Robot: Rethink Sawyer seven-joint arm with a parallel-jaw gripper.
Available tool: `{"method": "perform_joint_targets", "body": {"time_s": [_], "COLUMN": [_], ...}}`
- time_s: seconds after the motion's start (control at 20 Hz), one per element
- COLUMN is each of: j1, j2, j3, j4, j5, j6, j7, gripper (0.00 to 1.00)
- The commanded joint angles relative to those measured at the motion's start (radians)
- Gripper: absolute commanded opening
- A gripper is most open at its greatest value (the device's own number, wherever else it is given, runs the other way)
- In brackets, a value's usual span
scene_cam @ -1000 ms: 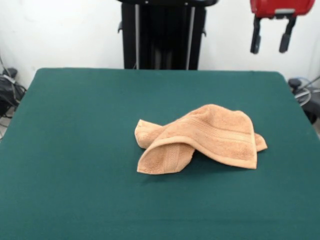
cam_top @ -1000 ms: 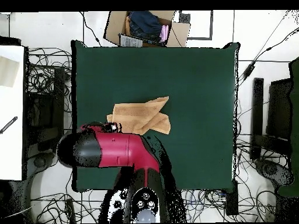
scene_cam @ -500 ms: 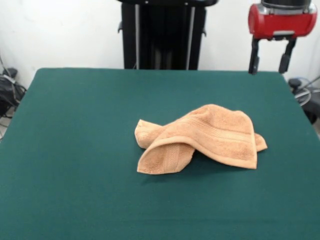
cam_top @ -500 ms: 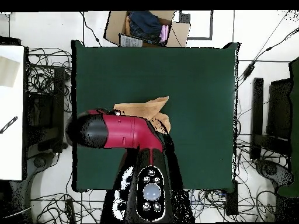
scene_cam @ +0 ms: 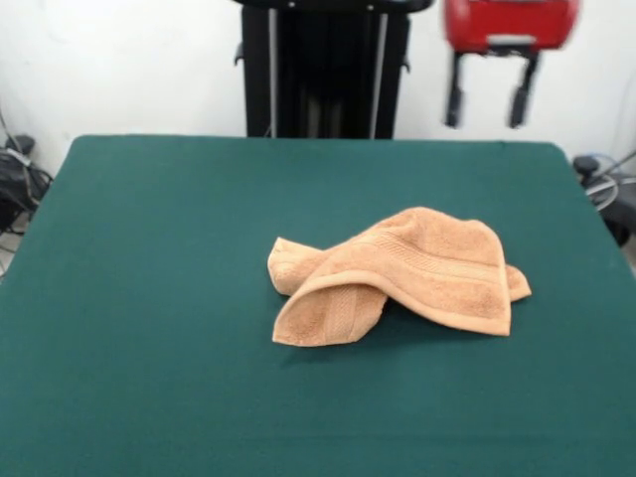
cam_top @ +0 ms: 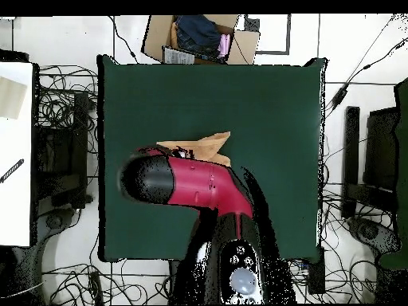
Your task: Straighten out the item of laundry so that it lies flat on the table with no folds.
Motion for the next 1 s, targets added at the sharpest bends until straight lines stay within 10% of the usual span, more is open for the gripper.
{"method": "perform_joint_targets", "body": {"time_s": [0.05, 1.0], "j1": [-0.141, -0.457], "j2": [-0.079, -0.103], "j3": [0.085, 0.258], "j4": [0.132, 0.175], "j5": [-0.007, -0.158], "j6": [0.116, 0.115], "j7": [-0.079, -0.242], "gripper": [1.00, 1.00]}}
